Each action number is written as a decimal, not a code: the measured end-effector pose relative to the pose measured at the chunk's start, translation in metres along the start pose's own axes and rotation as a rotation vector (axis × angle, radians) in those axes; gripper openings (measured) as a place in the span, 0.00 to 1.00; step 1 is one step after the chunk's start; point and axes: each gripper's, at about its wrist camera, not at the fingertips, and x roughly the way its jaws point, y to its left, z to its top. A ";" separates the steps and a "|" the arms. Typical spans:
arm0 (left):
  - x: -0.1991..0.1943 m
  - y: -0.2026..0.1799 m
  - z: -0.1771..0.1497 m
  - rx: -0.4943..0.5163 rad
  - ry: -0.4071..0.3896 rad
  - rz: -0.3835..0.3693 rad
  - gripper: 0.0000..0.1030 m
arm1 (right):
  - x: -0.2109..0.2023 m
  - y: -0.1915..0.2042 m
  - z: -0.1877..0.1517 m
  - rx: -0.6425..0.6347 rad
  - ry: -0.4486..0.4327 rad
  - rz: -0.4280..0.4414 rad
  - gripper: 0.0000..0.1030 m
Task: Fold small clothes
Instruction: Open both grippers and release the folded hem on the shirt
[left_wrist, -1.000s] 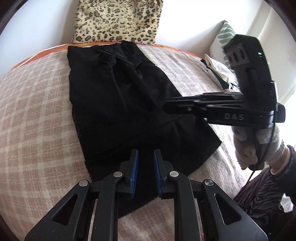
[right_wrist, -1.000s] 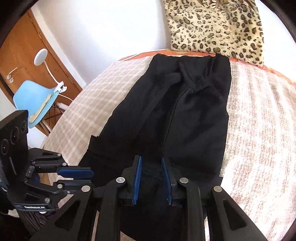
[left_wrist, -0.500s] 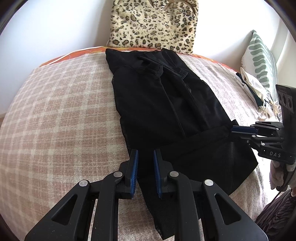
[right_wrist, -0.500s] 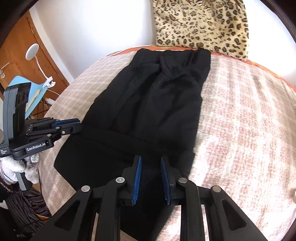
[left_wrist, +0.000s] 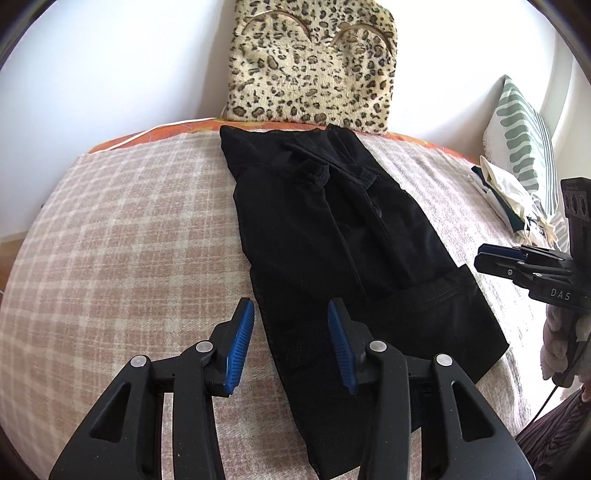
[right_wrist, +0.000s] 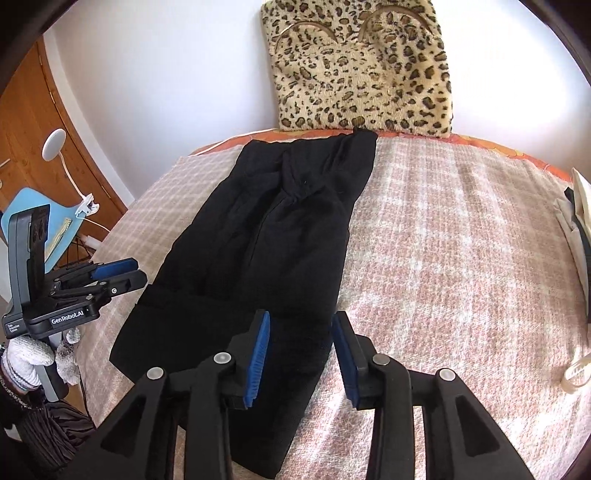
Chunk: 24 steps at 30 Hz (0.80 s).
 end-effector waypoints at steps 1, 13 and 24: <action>-0.002 0.002 0.002 -0.008 -0.008 -0.007 0.39 | -0.001 -0.001 0.002 0.006 -0.005 0.007 0.40; -0.005 0.034 0.042 -0.162 -0.056 -0.108 0.39 | -0.021 -0.014 0.033 0.061 -0.153 0.002 0.82; 0.039 0.086 0.091 -0.277 -0.001 -0.150 0.39 | -0.009 -0.030 0.059 0.145 -0.074 0.108 0.81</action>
